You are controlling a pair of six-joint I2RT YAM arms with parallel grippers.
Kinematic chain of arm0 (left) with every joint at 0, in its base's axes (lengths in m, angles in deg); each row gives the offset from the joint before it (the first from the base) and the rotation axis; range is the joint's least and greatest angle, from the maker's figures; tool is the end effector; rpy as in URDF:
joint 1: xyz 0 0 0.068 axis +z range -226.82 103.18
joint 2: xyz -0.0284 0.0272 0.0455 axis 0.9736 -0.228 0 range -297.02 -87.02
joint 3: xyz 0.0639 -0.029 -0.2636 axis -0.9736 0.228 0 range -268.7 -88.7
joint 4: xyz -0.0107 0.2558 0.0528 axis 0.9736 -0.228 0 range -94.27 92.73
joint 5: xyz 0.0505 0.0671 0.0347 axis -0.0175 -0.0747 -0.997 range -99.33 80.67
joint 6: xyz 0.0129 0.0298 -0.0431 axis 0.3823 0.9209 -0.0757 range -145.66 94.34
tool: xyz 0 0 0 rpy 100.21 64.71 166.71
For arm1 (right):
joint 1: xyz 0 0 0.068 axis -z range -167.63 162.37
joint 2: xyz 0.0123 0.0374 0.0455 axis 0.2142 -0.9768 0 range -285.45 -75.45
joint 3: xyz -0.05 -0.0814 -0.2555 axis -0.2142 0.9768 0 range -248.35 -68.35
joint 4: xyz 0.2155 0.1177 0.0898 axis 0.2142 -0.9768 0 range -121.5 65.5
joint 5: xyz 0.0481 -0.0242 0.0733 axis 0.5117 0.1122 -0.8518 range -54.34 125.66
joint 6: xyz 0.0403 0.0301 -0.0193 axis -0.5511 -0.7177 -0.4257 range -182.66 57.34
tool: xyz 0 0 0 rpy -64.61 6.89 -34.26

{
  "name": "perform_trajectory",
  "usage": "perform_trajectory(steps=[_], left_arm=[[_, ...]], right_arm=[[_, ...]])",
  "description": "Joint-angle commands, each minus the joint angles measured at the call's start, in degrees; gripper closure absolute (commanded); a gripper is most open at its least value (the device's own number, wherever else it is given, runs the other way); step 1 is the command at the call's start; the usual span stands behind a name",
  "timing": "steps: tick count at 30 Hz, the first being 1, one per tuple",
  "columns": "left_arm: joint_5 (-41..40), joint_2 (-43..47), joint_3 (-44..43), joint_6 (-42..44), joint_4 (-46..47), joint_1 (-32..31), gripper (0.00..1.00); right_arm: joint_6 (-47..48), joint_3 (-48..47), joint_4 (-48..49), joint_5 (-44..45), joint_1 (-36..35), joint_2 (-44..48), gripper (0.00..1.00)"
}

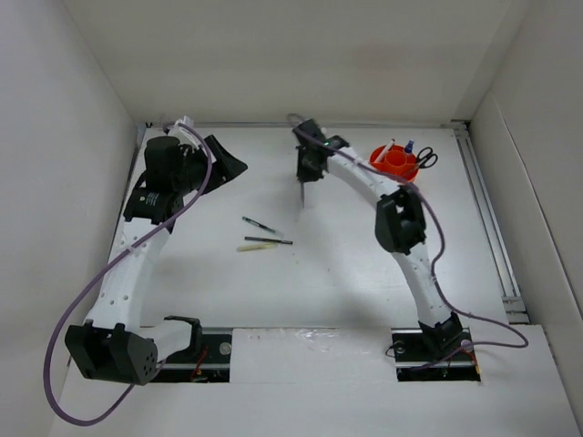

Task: Sort the stationery into containers
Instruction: Pick up the pen from the center of the board, then place the pen in the storage box.

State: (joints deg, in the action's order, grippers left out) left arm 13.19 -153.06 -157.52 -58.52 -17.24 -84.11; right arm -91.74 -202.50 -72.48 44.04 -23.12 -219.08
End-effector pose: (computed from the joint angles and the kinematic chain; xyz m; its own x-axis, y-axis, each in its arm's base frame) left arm 0.2528 -0.0462 0.3949 -0.5068 -0.4405 -0.7410 0.2443 0.7509 -0.6135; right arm 0.4451 0.3109 0.1968 -0.8480 -0.0140 -0.5297 -0.1125 0.9816 0.1541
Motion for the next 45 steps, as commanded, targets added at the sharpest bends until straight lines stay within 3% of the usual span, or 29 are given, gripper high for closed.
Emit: perform_trajectory(steps=[1,5,11,21,45], left_arm=[[1.82,1.97,2.54,0.87,1.42,-2.28,0.32],[5.86,3.02,5.88,0.25,4.06,-2.29,0.32],[7.10,3.64,7.29,1.31,4.67,-2.29,0.32],[8.15,2.06,9.67,1.31,5.90,-2.82,0.32],[8.68,-1.90,9.67,0.78,7.49,-2.82,0.32]], right_arm=[[-6.25,5.72,15.45,4.69,10.42,21.17,1.00],[-6.25,13.38,23.81,17.27,17.10,32.07,1.00],[-5.73,16.54,26.71,31.77,25.10,35.26,1.00],[2.54,15.93,30.23,30.99,27.22,30.79,1.00],[7.28,32.19,36.30,44.96,22.30,28.41,1.00]])
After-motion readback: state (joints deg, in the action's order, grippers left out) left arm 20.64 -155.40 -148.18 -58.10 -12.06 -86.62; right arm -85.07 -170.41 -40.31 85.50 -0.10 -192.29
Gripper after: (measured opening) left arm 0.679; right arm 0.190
